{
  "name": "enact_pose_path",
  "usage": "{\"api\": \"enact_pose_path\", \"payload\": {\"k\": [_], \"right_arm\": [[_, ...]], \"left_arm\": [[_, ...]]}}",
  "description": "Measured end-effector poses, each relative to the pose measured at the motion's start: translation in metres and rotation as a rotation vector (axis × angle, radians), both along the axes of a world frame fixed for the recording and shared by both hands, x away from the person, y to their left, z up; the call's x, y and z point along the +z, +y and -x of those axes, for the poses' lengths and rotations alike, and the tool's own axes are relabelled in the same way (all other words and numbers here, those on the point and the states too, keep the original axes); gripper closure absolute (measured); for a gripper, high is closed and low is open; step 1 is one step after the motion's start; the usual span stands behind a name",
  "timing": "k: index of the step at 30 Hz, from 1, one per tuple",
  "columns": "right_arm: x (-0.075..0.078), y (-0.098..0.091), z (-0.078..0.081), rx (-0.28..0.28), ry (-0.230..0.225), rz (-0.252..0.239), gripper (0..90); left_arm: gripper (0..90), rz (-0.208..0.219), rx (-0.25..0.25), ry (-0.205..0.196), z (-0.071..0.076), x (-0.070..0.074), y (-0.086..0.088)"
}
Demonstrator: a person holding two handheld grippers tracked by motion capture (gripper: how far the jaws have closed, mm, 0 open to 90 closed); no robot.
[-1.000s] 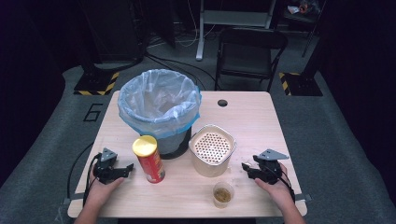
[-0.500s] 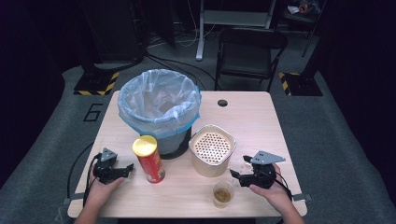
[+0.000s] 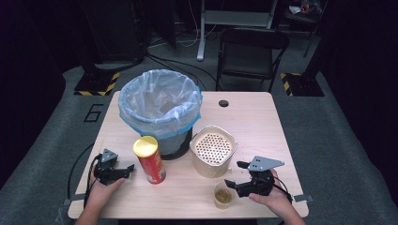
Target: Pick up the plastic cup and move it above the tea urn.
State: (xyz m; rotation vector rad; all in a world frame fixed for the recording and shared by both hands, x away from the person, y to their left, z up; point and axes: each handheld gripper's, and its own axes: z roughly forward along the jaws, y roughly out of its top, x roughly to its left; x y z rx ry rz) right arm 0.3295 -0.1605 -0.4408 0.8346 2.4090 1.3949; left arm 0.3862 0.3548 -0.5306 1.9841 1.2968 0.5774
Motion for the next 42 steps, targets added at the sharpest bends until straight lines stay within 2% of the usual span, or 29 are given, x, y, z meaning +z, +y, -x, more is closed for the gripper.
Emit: {"api": "enact_pose_path", "payload": {"k": [5, 12, 17, 23, 27, 30, 35, 40, 42], "right_arm": [[0.001, 0.008, 0.007, 0.043, 0.009, 0.011, 14.3], [-0.001, 0.016, 0.015, 0.071, 0.017, 0.006, 13.7], [-0.005, 0.022, 0.024, 0.11, 0.01, 0.021, 13.4], [-0.013, 0.028, 0.027, 0.127, 0.034, 0.026, 13.2], [-0.019, 0.031, 0.029, 0.142, 0.031, 0.053, 13.3], [-0.023, 0.033, 0.031, 0.146, 0.014, 0.066, 13.9], [-0.033, 0.036, 0.033, 0.16, -0.024, 0.118, 15.2], [-0.038, 0.033, 0.031, 0.166, -0.034, 0.122, 18.9], [-0.039, 0.034, 0.031, 0.157, -0.018, 0.101, 19.1]], "left_arm": [[14.1, -0.001, 0.001, 0.0, 0.0, 0.0, 0.0], [14.1, 0.0, 0.001, 0.0, 0.0, 0.0, 0.0], [14.1, -0.001, 0.001, 0.001, 0.0, 0.0, 0.0], [14.1, -0.001, 0.001, 0.001, 0.0, 0.0, 0.0], [14.1, -0.001, 0.001, 0.001, 0.0, 0.0, 0.0], [14.1, 0.0, 0.001, 0.0, 0.0, 0.0, 0.0], [14.1, 0.0, 0.001, 0.0, 0.0, 0.0, 0.0], [14.1, -0.001, 0.001, 0.0, 0.0, 0.0, 0.0], [14.1, 0.0, 0.001, 0.0, 0.0, 0.0, 0.0]]}}
